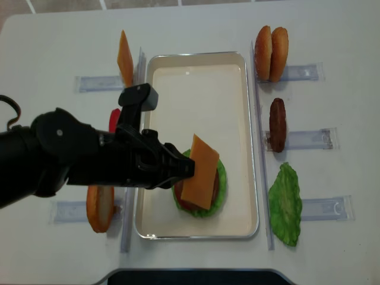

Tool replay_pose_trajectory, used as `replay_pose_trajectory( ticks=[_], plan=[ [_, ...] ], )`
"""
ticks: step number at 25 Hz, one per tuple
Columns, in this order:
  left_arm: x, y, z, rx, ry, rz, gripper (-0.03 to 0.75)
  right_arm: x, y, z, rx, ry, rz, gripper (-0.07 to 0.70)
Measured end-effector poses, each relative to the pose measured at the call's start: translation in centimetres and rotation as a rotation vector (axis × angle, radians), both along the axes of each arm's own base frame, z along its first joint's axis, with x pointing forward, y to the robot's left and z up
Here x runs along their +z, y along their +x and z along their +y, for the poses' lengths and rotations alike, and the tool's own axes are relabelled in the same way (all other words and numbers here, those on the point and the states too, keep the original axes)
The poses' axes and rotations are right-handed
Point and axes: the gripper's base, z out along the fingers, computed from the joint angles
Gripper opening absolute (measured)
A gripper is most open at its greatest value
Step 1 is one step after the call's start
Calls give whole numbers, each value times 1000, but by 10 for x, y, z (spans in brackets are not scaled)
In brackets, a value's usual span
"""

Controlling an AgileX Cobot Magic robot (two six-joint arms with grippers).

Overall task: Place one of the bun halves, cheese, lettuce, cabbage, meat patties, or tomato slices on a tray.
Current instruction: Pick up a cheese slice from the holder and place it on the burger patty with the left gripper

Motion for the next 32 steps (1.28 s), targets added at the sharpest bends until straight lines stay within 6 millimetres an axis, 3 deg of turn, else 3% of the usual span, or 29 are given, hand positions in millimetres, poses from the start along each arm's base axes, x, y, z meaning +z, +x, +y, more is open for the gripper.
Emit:
replay_pose_trajectory(
  ticks=[19, 32],
  plan=[
    [-6, 3, -8, -77, -73, 11, 27, 0, 0, 0, 0, 0, 0, 535],
    [-31, -6, 14, -9, -98, 65, 27, 0, 0, 0, 0, 0, 0, 535]
  ],
)
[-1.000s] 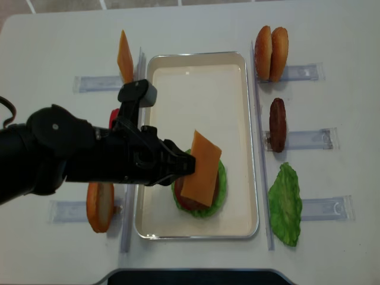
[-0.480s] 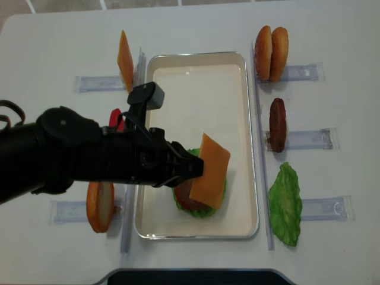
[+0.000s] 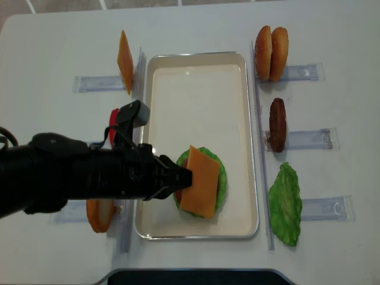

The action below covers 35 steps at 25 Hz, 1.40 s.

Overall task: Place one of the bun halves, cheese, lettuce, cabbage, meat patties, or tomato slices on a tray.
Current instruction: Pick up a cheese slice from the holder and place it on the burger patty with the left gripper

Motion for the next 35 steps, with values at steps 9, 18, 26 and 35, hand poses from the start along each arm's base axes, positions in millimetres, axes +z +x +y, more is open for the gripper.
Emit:
replay_pose_trajectory(
  ticks=[9, 18, 26, 35],
  plan=[
    [0, 1, 1, -3, 9, -30, 27, 0, 0, 0, 0, 0, 0, 535],
    [-2, 4, 3, 27, 42, -47, 34, 0, 0, 0, 0, 0, 0, 535],
    [-4, 8, 7, 59, 85, -66, 249, 0, 0, 0, 0, 0, 0, 535],
    [-4, 9, 8, 78, 101, -74, 491, 0, 0, 0, 0, 0, 0, 535]
  ],
)
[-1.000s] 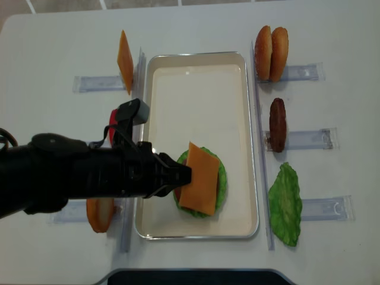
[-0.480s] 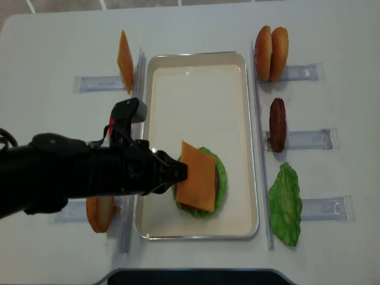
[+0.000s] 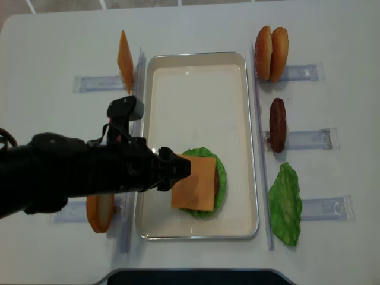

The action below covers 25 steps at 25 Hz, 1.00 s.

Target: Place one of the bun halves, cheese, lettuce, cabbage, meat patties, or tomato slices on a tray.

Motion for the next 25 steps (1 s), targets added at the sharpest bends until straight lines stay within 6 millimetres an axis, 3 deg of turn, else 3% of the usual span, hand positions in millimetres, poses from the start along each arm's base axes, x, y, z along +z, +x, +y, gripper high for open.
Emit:
replay_pose_trajectory(
  ticks=[25],
  plan=[
    [43, 39, -9, 14, 71, -261, 484, 0, 0, 0, 0, 0, 0, 535]
  ],
)
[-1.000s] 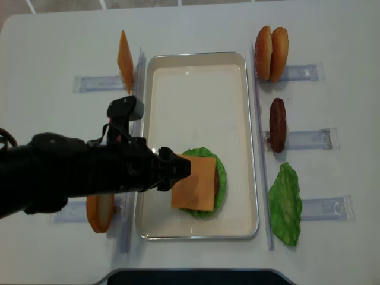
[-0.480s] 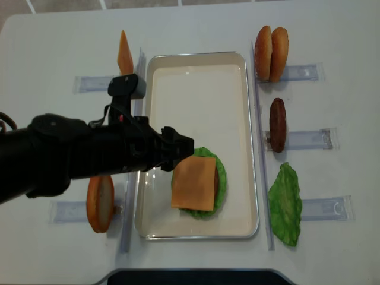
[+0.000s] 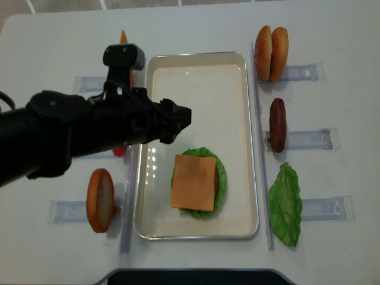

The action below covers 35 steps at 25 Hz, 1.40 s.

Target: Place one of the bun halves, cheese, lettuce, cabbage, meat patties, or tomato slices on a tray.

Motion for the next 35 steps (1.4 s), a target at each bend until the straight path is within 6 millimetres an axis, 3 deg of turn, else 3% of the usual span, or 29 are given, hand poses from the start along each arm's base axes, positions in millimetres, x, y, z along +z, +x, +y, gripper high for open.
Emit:
replay_pose_trajectory(
  ticks=[11, 35],
  plan=[
    [17, 13, -1, 17, 35, -105, 465, 0, 0, 0, 0, 0, 0, 535],
    [22, 22, 5, 16, 140, -211, 464, 0, 0, 0, 0, 0, 0, 535]
  ],
)
